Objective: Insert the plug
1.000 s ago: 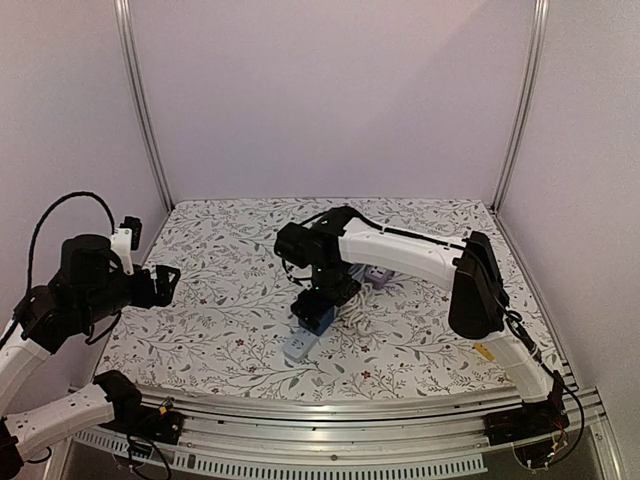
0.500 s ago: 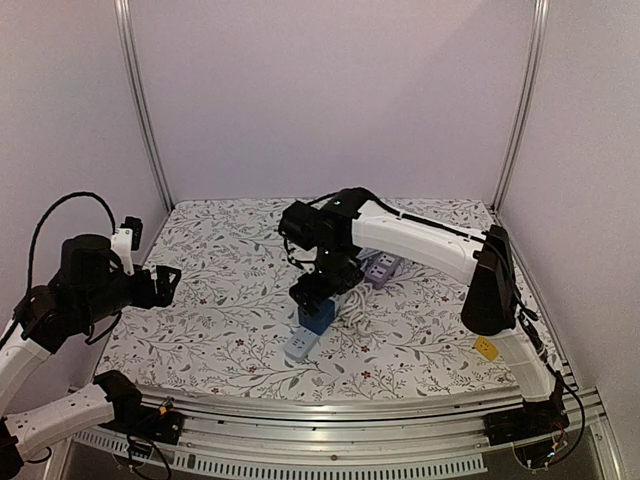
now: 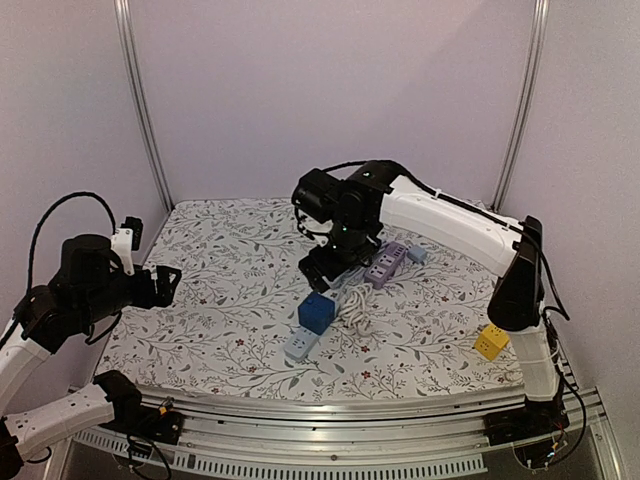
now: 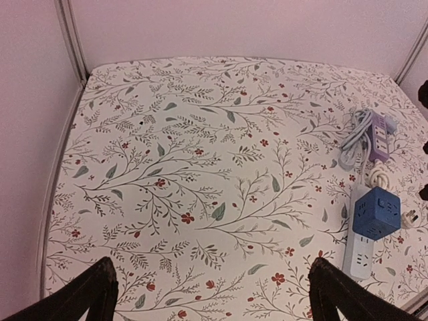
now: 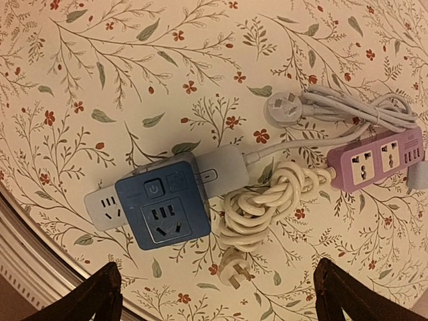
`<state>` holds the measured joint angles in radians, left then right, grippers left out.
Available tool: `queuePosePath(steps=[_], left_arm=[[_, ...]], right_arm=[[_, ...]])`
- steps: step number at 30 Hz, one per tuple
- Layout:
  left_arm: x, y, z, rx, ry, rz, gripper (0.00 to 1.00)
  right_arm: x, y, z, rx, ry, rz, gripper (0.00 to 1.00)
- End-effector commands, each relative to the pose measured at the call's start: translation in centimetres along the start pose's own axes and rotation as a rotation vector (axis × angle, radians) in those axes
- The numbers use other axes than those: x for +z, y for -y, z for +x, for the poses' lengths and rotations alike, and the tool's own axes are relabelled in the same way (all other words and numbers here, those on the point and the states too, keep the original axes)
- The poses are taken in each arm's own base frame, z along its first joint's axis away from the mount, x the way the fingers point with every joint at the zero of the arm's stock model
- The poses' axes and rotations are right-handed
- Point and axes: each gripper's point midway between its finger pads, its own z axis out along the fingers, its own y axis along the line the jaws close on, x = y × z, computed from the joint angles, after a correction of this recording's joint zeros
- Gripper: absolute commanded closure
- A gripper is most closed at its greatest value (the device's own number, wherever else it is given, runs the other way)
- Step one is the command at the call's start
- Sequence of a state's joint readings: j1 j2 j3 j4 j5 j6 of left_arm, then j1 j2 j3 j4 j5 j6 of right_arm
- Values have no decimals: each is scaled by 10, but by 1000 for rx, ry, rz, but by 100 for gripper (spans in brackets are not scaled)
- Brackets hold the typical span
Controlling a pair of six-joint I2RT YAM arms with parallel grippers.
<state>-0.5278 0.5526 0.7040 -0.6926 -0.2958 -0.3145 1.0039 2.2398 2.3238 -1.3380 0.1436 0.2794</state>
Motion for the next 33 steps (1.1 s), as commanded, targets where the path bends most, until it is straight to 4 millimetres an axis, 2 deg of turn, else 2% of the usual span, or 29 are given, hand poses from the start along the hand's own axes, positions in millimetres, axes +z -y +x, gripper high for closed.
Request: queuePosePath(steps=[1, 5, 9, 15, 18, 23, 26, 29, 33], left_arm=[[3, -4, 1, 1, 1, -19, 0], [2, -5, 1, 0, 6, -23, 0], [2, -6, 1, 0, 9, -24, 0], [4, -2, 2, 5, 3, -9, 0], [4, -1, 3, 7, -2, -5, 1], [5, 1, 4, 10, -7, 9, 1], [5, 1, 4, 9, -6, 11, 0], [4, 0, 3, 6, -1, 7, 0], [2, -2, 2, 6, 11, -5, 0]], right_arm=[[-19, 44, 33, 5, -90, 124, 1], [-24, 74, 45, 65, -90, 177, 1], [-30, 97, 67, 107, -115, 235, 1], [-32, 112, 111, 155, -178, 280, 1], [-33, 118, 124, 183, -170, 291, 1], [-28, 133, 125, 221, -120, 283, 1], [-26, 144, 116, 210, -66, 268, 2], [-23, 169, 106, 234, -32, 290, 2], [-9, 200, 91, 282, 8, 324, 3]])
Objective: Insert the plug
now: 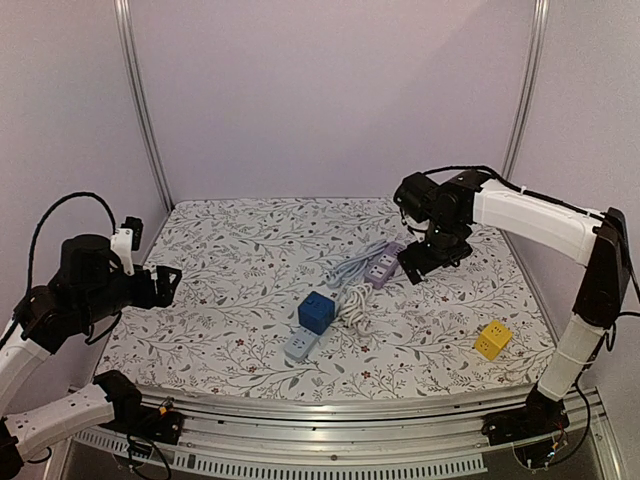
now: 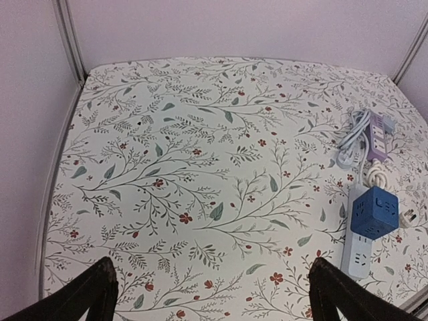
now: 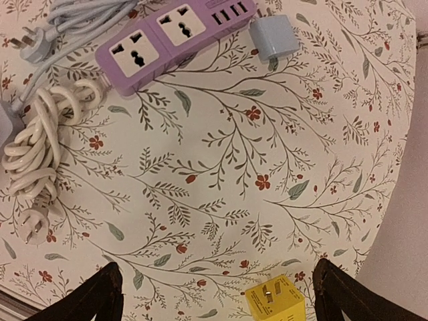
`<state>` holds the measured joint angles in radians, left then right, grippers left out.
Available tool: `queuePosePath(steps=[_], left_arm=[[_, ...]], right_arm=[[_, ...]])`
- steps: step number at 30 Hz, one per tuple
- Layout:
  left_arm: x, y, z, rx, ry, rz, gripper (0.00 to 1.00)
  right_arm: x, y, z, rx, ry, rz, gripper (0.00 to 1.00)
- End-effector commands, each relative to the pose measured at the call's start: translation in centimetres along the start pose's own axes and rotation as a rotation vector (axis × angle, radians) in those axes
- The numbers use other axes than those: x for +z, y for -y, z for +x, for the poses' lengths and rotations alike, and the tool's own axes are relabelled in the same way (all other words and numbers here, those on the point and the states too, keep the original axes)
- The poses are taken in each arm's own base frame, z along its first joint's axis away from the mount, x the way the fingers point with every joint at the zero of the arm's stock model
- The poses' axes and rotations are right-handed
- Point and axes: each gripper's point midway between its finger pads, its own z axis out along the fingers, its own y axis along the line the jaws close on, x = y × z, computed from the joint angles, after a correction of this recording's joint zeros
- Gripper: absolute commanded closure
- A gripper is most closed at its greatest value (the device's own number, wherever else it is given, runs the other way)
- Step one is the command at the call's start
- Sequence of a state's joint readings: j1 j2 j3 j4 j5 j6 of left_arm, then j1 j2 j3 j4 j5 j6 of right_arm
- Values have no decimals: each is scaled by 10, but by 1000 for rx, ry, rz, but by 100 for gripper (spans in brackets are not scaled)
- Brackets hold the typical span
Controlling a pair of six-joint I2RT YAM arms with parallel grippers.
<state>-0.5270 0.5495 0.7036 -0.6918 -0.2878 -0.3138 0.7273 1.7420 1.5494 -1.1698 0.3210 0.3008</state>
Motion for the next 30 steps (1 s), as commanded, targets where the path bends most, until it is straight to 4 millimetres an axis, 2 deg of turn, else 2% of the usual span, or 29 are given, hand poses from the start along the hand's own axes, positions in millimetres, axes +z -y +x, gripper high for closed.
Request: queuePosePath(steps=[1, 10, 15, 21, 30], left_arm=[[2, -4, 2, 8, 13, -14, 0], [2, -4, 1, 14, 16, -15, 1], [7, 0, 3, 23, 1, -2, 0], [8, -4, 3, 23, 6, -23, 0], [9, -7, 5, 25, 13, -37, 0]], right_arm=[[17, 24, -38, 40, 106, 34, 3], [68, 30, -73, -5, 90, -37, 9], [91, 46, -90, 37, 66, -61, 14], [115, 61, -94, 35, 6, -47, 18], [140, 63, -99, 19, -53, -65, 21]])
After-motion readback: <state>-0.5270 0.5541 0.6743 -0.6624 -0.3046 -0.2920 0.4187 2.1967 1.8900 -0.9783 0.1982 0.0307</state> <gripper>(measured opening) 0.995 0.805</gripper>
